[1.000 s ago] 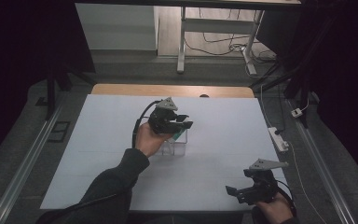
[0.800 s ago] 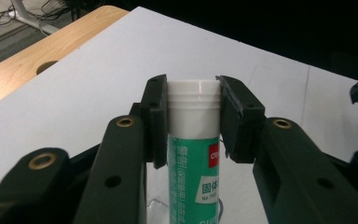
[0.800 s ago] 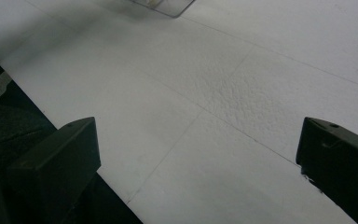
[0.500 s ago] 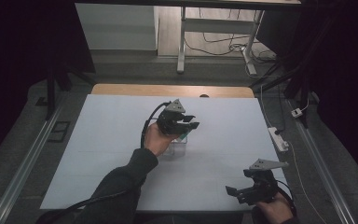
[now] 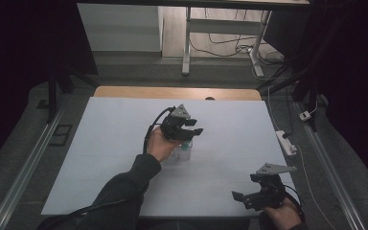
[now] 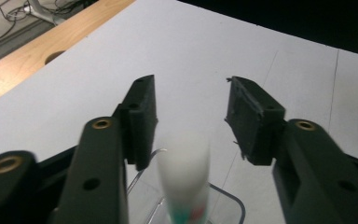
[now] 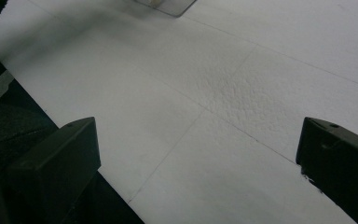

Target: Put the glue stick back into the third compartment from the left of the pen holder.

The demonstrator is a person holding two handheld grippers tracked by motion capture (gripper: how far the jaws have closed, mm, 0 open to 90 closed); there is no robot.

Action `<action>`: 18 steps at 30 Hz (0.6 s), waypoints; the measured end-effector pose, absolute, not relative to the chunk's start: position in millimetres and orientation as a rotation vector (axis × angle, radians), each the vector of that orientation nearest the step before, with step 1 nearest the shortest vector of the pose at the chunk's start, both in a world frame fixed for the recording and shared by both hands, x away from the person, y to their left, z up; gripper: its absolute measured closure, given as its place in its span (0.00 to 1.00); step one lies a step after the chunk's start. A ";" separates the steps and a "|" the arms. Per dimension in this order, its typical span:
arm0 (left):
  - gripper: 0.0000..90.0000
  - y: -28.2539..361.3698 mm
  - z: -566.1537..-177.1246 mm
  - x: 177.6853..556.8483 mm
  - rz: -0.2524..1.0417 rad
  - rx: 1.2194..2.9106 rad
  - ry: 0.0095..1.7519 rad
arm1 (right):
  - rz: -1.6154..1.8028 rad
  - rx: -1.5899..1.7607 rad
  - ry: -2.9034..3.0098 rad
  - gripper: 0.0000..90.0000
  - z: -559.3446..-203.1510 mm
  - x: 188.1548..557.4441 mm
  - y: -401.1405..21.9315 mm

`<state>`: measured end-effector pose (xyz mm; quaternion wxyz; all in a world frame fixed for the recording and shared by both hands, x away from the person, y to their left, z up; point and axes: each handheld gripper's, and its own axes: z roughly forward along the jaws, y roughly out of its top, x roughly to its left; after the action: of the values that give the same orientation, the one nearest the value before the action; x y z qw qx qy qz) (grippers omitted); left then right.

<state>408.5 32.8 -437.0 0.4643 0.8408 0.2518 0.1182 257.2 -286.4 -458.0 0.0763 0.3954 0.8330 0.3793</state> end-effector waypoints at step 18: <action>0.08 54.9 -429.4 396.0 0.210 2.126 0.704 | 1.133 1.187 2.499 0.00 -458.0 257.4 -285.6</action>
<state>396.0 54.9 -429.4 0.4314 0.8527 0.2824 0.0843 257.4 -285.6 -458.0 0.0758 0.3959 0.8335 0.3778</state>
